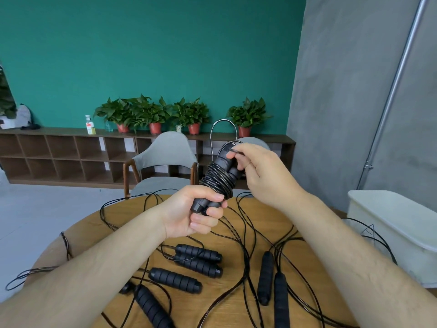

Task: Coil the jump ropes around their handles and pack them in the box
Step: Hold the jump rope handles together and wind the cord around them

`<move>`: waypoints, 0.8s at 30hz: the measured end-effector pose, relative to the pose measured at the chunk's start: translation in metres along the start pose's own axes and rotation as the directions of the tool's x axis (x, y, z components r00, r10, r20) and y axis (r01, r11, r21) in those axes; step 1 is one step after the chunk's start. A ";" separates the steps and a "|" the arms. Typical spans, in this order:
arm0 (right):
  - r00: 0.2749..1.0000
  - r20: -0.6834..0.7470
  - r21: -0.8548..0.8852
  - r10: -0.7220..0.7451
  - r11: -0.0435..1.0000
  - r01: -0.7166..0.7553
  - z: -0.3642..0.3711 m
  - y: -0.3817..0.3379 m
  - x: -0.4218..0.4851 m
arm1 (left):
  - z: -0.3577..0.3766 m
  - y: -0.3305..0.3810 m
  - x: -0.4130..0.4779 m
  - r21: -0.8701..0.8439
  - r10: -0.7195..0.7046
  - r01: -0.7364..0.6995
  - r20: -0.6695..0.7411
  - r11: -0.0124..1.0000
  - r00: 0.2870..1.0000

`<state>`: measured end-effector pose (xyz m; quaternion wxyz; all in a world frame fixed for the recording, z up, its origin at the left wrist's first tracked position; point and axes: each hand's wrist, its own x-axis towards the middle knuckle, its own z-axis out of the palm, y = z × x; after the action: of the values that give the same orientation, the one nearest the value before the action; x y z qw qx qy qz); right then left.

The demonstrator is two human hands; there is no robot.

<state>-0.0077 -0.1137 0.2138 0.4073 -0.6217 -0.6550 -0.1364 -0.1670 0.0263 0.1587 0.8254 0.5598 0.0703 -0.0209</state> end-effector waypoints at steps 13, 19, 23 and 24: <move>0.991 -0.058 0.107 0.123 0.987 -0.117 0.003 0.006 -0.003 | 0.000 -0.004 0.000 -0.011 0.056 -0.058 -0.111 0.998 0.992; 0.983 0.032 0.103 0.180 0.978 -0.182 0.004 0.007 -0.001 | -0.006 -0.003 -0.003 -0.048 0.006 -0.010 -0.078 0.999 0.997; 0.981 0.033 0.109 0.191 0.975 -0.193 0.005 0.007 -0.001 | -0.004 -0.001 -0.002 -0.019 -0.029 0.028 -0.046 0.999 0.999; 0.981 0.040 0.097 0.191 0.976 -0.194 0.004 0.007 0.000 | -0.003 -0.001 -0.003 -0.010 -0.040 0.039 -0.033 0.999 0.999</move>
<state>-0.0028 -0.1100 0.2086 0.4393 -0.6629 -0.6039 -0.0536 -0.1705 0.0290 0.1570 0.8261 0.5548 0.0954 -0.0275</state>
